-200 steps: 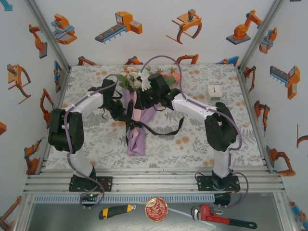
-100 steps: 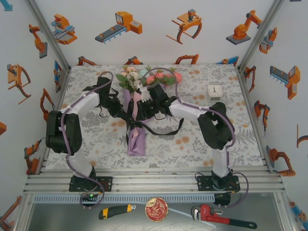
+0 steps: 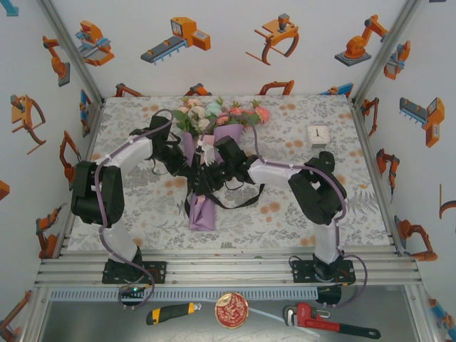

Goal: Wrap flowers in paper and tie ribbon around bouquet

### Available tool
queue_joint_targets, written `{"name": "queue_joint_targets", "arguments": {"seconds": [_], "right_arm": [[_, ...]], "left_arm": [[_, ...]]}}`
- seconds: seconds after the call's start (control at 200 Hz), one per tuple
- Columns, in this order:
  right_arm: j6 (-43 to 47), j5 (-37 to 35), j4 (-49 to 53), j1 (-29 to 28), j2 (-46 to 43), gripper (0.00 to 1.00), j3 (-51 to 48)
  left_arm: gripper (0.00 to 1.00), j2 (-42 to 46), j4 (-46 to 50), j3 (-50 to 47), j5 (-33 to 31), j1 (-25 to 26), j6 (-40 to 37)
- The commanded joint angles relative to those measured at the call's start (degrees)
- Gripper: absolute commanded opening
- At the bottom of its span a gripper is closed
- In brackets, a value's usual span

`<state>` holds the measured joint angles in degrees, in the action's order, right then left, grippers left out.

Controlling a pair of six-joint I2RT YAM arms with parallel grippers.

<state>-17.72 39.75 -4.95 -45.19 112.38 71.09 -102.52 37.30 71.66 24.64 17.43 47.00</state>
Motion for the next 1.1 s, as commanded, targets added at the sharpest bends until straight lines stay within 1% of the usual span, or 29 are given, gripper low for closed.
{"name": "queue_joint_targets", "arguments": {"seconds": [0.0,0.115,0.19,0.245,0.305,0.401,0.551,0.691,0.786,0.966,1.096], "right_arm": [[-3.5,1.4,-7.4,1.3,-6.0,0.35,-2.5],[-7.3,-0.8,-12.9,3.1,-8.5,0.36,-5.6],[-7.4,-5.0,-14.0,3.4,-9.6,0.35,-6.6],[-6.7,-8.5,-13.1,3.4,-9.7,0.35,-6.3],[-4.7,-11.9,-9.5,3.4,-8.9,0.35,-4.9],[-0.4,-13.8,-4.4,3.4,-6.5,0.35,-1.8],[4.4,-10.7,0.2,3.2,-1.7,0.36,3.3],[5.5,-6.6,1.2,2.8,1.4,0.43,5.7],[5.6,-5.6,1.6,2.7,2.6,0.43,6.1],[6.6,-4.5,3.6,2.5,3.8,0.41,6.9],[8.6,-4.7,6.9,2.4,4.1,0.32,8.0]], "left_arm": [[0.0,-2.0,3.8,-2.5,-2.3,0.3,-3.1],[0.0,-3.1,3.2,-4.5,-3.2,0.4,-3.9],[0.0,-3.2,2.5,-5.0,-3.5,0.4,-3.6],[0.0,-3.2,1.8,-5.0,-3.6,0.4,-3.2],[0.0,-3.2,1.2,-4.7,-3.1,0.4,-2.6],[0.0,-2.8,0.4,-4.1,-2.3,0.4,-1.4],[0.0,-0.5,-0.9,-3.7,-0.7,0.3,0.7],[0.0,2.1,-1.3,-4.0,0.6,-0.3,2.8],[0.0,3.2,-1.7,-4.0,1.4,-0.8,4.3],[0.0,2.5,-3.4,-4.2,2.5,-0.8,7.1],[0.0,1.9,-3.4,-4.6,1.5,-0.8,7.4]]}}
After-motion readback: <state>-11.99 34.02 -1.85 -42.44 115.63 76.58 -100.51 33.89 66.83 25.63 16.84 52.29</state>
